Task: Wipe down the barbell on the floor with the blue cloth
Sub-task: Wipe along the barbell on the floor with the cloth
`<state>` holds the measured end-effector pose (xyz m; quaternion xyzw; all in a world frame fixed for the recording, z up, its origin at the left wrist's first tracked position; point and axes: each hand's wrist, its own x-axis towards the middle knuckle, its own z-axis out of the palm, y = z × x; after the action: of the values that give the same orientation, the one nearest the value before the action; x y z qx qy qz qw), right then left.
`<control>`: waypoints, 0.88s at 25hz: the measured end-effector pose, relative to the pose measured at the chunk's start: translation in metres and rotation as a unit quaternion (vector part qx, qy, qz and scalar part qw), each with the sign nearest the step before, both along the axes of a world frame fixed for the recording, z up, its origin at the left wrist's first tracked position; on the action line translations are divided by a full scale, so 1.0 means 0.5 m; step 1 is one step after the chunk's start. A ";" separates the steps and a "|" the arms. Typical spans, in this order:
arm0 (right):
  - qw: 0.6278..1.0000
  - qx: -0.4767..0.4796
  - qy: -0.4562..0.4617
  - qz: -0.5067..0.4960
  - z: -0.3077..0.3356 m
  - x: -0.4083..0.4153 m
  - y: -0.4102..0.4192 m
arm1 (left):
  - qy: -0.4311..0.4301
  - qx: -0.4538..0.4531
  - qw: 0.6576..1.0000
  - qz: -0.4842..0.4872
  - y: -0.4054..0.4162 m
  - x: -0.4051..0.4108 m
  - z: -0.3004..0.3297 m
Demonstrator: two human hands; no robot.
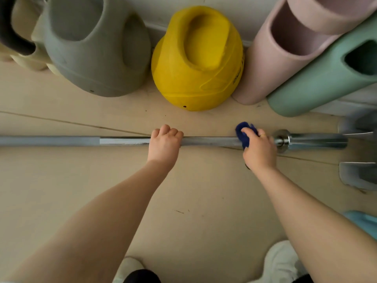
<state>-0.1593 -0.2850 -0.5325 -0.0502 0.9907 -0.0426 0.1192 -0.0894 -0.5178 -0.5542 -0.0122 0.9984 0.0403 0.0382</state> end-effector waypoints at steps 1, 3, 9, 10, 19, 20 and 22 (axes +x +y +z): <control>0.998 0.013 0.008 -0.061 0.000 0.002 0.007 | 0.006 0.004 1.000 0.003 0.000 -0.003 -0.001; 0.999 -0.006 0.010 -0.050 -0.007 0.017 -0.032 | 0.013 0.010 1.000 0.006 -0.001 -0.007 -0.001; 0.972 -0.082 -0.026 0.217 0.004 0.039 -0.104 | 0.027 0.039 0.999 0.002 -0.008 -0.002 -0.007; 0.978 -0.041 -0.020 0.203 0.003 0.021 -0.073 | 0.030 0.040 0.999 0.004 -0.008 -0.001 -0.009; 0.979 -0.172 -0.045 0.096 0.003 0.073 -0.198 | 0.003 0.018 1.000 0.016 -0.014 -0.019 -0.008; 0.975 -0.165 -0.053 0.140 0.004 0.076 -0.207 | -0.013 0.016 1.000 0.017 -0.019 -0.026 -0.005; 0.973 -0.114 -0.046 0.196 0.001 0.061 -0.188 | -0.074 0.047 0.996 0.029 -0.031 -0.044 0.005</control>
<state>-0.1288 -0.3789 -0.5318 -0.2548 0.9435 -0.1336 0.1644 -0.1113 -0.5334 -0.5515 -0.0424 0.9891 0.0869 0.1108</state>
